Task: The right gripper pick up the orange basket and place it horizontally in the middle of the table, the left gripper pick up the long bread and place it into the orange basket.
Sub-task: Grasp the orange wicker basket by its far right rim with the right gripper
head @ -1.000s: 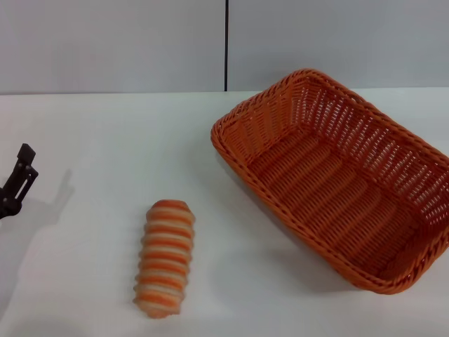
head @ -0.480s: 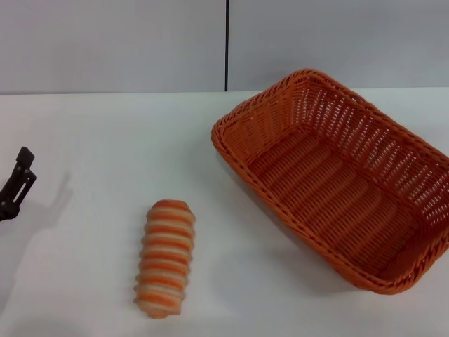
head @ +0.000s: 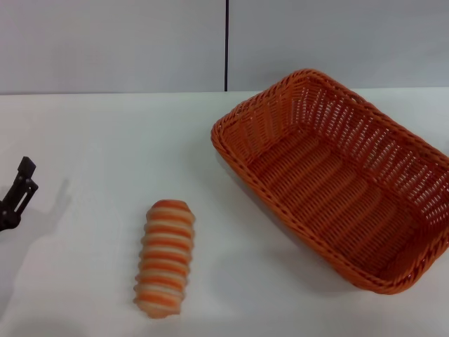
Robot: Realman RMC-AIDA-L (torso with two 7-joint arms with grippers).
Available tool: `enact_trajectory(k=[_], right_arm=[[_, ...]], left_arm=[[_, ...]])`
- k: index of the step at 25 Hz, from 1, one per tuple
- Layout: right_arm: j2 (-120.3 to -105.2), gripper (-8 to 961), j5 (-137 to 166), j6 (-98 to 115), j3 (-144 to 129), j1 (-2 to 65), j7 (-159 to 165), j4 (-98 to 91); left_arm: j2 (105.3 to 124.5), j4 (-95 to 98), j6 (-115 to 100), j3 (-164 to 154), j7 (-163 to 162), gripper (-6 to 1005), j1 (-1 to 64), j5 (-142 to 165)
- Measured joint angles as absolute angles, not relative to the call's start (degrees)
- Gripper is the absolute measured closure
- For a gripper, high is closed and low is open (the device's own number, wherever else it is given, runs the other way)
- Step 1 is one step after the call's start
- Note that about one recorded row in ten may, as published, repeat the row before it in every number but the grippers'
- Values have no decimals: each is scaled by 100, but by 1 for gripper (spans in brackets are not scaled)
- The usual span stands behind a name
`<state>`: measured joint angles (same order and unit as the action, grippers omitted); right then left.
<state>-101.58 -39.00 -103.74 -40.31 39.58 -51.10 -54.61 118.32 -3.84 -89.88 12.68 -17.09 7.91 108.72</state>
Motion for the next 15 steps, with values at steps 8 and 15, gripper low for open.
enact_trajectory(k=[8, 15], right_arm=[[-10359, 141, -3623, -9490, -4244, 4293, -5456, -4747], [-10812, 142, -3536, -9076, -4272, 4520, -5700, -4444]], left_arm=[[11843, -440, -8952, 1256, -1712, 170, 647, 10869], [11851, -446, -8961, 1256, -1723, 170, 626, 10870]])
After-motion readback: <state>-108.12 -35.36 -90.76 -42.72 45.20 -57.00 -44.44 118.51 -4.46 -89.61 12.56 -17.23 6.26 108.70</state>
